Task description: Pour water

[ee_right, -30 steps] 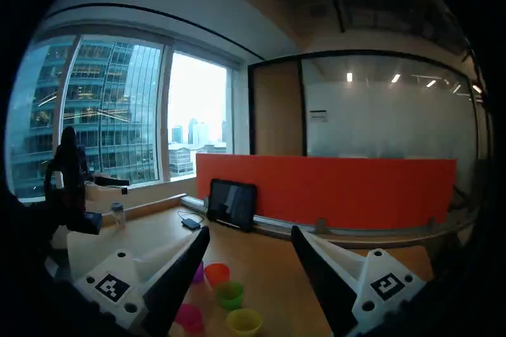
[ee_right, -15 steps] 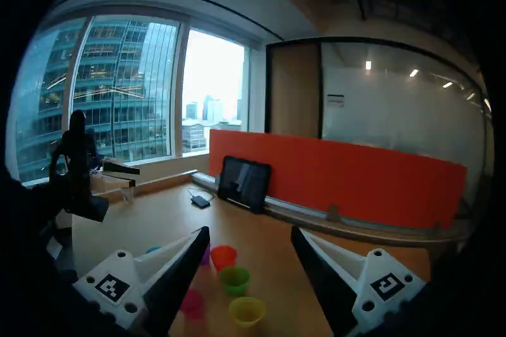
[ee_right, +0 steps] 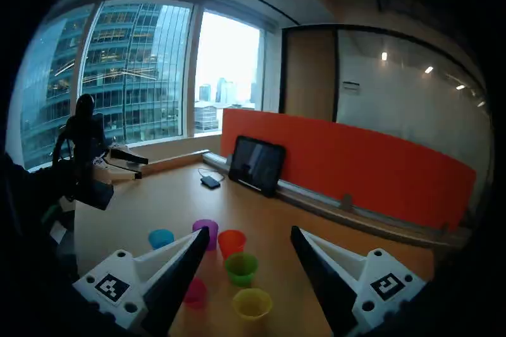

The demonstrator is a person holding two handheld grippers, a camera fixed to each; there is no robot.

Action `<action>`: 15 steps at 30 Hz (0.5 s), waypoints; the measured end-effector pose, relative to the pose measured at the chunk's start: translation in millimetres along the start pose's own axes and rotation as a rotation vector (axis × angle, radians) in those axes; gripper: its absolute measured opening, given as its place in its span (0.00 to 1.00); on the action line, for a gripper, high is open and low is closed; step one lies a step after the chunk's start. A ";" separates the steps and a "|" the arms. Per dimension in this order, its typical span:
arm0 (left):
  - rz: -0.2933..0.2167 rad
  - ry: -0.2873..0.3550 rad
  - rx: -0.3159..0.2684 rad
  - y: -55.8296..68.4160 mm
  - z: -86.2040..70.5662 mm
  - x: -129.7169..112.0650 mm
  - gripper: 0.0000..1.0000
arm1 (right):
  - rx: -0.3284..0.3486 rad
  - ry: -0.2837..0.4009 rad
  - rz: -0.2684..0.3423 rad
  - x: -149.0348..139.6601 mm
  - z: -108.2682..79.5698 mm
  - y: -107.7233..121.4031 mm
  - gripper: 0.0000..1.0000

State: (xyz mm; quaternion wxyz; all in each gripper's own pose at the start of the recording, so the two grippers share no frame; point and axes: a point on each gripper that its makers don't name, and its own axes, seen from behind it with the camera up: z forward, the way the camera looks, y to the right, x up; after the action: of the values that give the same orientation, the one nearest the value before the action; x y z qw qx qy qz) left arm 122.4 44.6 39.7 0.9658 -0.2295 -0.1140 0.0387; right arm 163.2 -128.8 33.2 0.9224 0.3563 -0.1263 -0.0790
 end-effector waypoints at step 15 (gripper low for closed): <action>0.007 -0.053 -0.033 17.4 7.6 -39.5 0.97 | 0.068 -0.084 -0.006 -30.1 22.6 -5.1 1.00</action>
State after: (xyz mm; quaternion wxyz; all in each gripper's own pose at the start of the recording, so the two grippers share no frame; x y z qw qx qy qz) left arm 81.8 58.4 30.5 0.9584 -0.2448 -0.1395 0.0463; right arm 127.6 -139.8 40.5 0.9035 0.3840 -0.1666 -0.0924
